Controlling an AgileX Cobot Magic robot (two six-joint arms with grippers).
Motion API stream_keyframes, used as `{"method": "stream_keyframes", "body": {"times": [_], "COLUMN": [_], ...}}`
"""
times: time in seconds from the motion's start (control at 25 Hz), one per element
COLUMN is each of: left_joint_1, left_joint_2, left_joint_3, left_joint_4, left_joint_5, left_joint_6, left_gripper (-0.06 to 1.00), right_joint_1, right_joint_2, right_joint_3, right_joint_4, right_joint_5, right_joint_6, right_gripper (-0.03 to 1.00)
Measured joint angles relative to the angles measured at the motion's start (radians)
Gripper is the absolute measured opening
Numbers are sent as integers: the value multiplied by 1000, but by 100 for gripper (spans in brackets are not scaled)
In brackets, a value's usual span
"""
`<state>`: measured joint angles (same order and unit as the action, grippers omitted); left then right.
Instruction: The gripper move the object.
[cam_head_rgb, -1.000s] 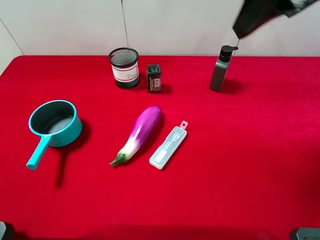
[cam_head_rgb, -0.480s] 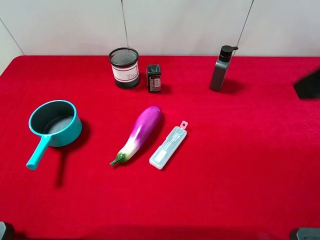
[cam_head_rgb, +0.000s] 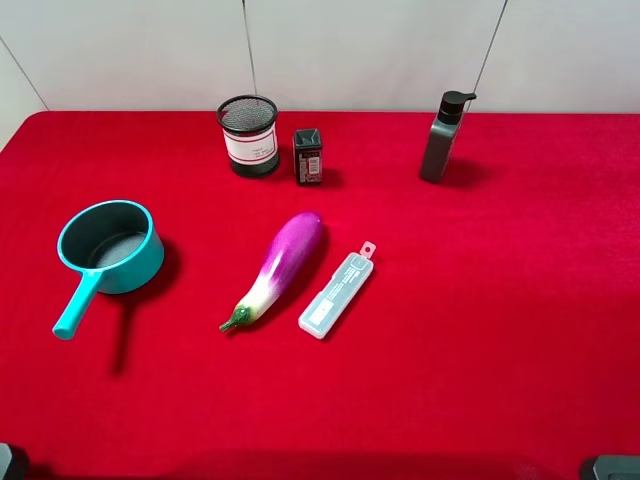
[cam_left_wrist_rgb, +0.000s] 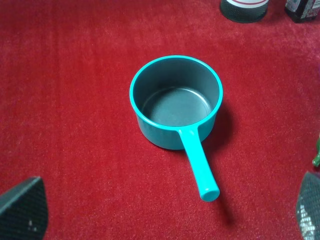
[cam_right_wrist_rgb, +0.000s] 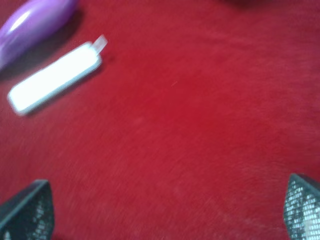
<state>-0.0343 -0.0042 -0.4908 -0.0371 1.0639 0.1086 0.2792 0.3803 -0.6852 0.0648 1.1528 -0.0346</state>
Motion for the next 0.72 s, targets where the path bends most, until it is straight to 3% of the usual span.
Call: {"method": "stream_keyframes", "body": {"times": [0.28,0.72], "left_joint_1": [0,0], "left_joint_2": [0,0], "left_joint_3": [0,0], "left_joint_4": [0,0], "left_joint_5": [0,0], "left_joint_6": [0,0], "left_gripper": [98,98], "right_joint_1": [-187,-238], "right_joint_2": [-222,-387], "right_joint_3": [84,181], "right_joint_4": [2,-2], "right_joint_5": [-63,-119], "right_joint_6": [0,0], "right_gripper": [69,69]}}
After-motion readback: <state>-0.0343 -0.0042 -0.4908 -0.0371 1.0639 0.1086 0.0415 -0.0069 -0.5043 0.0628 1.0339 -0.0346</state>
